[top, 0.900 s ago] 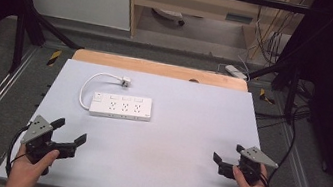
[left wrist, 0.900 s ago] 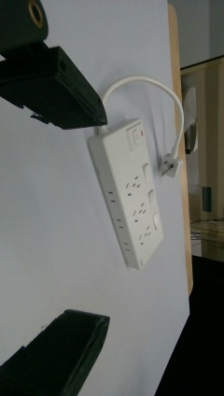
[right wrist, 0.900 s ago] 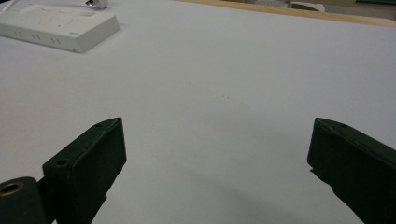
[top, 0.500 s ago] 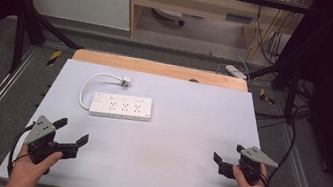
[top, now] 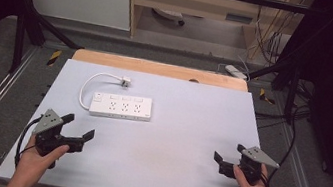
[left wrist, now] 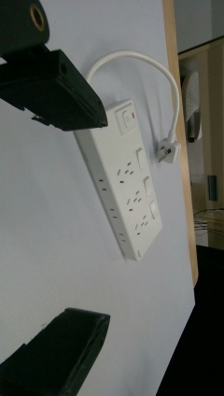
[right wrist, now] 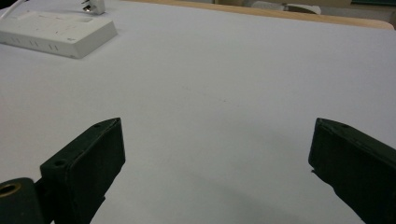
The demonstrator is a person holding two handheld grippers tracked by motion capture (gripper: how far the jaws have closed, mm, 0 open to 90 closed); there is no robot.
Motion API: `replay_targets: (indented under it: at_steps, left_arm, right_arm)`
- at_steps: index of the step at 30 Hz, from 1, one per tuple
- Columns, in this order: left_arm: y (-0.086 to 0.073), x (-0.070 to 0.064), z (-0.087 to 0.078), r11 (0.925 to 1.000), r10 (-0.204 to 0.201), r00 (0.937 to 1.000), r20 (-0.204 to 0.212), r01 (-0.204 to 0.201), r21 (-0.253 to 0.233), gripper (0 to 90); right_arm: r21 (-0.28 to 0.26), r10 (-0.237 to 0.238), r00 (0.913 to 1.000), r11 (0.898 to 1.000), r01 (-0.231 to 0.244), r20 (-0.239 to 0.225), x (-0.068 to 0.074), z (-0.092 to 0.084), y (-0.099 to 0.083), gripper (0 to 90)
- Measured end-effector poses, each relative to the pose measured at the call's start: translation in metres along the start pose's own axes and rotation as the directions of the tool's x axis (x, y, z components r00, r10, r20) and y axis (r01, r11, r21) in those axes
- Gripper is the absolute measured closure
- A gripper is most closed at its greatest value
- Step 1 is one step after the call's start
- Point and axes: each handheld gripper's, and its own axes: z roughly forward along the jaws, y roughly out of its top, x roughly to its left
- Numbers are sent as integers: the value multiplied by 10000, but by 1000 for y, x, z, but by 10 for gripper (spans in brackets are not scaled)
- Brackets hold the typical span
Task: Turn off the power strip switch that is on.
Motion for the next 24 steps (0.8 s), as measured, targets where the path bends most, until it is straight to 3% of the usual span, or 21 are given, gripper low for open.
replay_targets:
  at_steps: [10, 24]
  left_arm:
    - [11, 5, 12, 9999, -17, 10000, 78, 15, 170, 61]
    - [41, 1, 39, 9998, -56, 9989, 457, 46, 217, 63]
  right_arm:
    - [-7, 19, 10000, 10000, -19, 5, 0, 0, 0, 38]
    - [-65, 83, 9999, 9999, -82, 75, 1, -1, 0, 38]
